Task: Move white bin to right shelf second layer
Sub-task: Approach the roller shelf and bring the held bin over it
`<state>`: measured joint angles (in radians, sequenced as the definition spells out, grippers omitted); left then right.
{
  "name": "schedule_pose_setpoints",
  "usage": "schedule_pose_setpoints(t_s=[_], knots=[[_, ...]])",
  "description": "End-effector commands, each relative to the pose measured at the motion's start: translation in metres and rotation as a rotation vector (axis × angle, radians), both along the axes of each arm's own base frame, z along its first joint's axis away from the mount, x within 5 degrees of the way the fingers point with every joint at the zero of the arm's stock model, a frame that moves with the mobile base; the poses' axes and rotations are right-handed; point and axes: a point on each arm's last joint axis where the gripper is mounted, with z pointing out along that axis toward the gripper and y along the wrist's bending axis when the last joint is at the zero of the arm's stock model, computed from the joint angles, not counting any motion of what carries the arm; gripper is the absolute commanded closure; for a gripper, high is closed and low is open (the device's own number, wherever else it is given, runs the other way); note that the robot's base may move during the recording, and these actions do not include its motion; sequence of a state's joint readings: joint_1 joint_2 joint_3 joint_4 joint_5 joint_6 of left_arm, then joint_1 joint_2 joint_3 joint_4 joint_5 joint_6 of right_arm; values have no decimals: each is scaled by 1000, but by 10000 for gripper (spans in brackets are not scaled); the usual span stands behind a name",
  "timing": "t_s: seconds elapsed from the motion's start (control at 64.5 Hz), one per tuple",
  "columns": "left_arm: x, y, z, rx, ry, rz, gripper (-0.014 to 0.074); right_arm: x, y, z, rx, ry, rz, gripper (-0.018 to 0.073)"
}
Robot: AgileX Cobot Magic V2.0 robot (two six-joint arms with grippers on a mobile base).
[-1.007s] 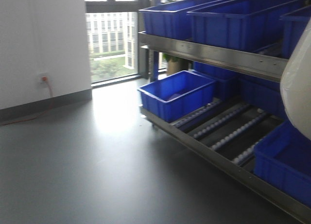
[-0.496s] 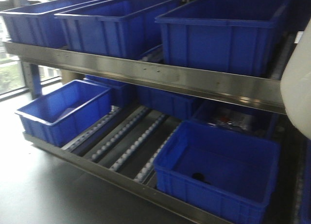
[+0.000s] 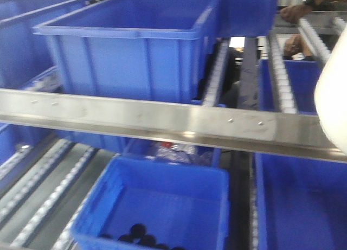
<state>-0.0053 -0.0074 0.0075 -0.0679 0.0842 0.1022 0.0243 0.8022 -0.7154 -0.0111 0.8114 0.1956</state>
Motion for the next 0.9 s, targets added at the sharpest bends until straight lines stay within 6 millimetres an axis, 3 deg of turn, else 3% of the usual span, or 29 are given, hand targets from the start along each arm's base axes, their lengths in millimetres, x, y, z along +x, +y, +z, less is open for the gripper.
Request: schedule_pose_setpoints(t_s=[0.0,0.883], knots=[[0,0,-4,-9,-61,2,512,4,-1,15,-8,-104,1,482],[0,0,-4,-9,-61,2,512,4,-1,15,-8,-104,1,482]])
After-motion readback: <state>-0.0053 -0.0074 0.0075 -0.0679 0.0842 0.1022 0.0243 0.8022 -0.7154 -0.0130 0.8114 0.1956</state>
